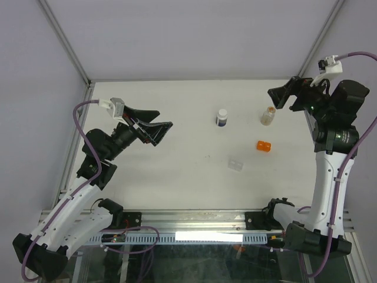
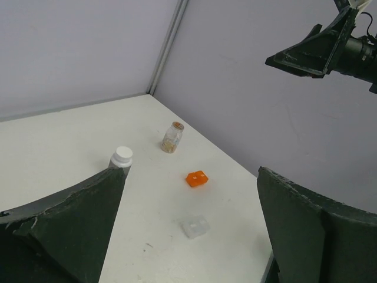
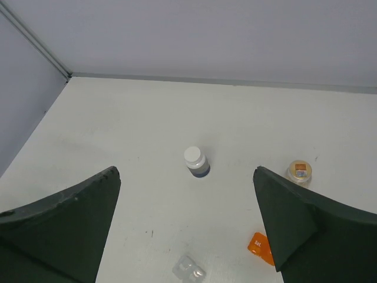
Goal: Sort the pills into containers
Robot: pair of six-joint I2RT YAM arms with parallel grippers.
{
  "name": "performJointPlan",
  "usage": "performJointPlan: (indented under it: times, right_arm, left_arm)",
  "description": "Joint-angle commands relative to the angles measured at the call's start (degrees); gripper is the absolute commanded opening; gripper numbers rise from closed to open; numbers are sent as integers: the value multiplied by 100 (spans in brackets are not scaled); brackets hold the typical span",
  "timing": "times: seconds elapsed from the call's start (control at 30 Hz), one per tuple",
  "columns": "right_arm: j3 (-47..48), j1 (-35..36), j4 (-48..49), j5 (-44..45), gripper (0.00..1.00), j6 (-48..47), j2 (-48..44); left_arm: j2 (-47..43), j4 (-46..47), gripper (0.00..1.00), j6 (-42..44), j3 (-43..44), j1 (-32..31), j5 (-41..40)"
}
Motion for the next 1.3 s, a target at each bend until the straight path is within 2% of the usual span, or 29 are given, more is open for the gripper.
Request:
performJointPlan:
  times: [0.0,0.2,0.33,0.43,0.57,0.73,0.9,1.1,1.27]
  right_arm:
    - [-213,-50,328,-305,99,-87,-60]
    - [-1003,-50,880,-1538,99,-393,-71]
    - [-1822,-52,1058,-3217,99,-1510,17]
    - [-2478,-17,998,-3771,99,-2584,82]
    - [-2834,166,248,-3315,99,-4267,142]
    - [-3264,631,-139,-2799,99,-5613,297]
    - [-3647,798,-517,-2772,99,-6951,370]
    - [-3922,907,-422,-2092,99,-7378,547]
    - [-4016,1061,-86,-1405,99,-7066,648]
  left_arm:
    - [40,191,99,98,-33,24,36]
    - [250,863,99,-73,-391,25,433]
    - [505,1905,99,-316,-831,22,867]
    - [769,2765,99,-482,-1288,-3,1263]
    - [1023,3237,98,25,-1673,-385,1096]
    - [1555,2749,98,1559,-1616,-1533,22]
    - [2362,2968,96,2400,-1601,-1954,199]
    - [3123,4413,97,2859,-2020,-2015,826]
    - [3574,4620,97,2872,-2007,-2023,849]
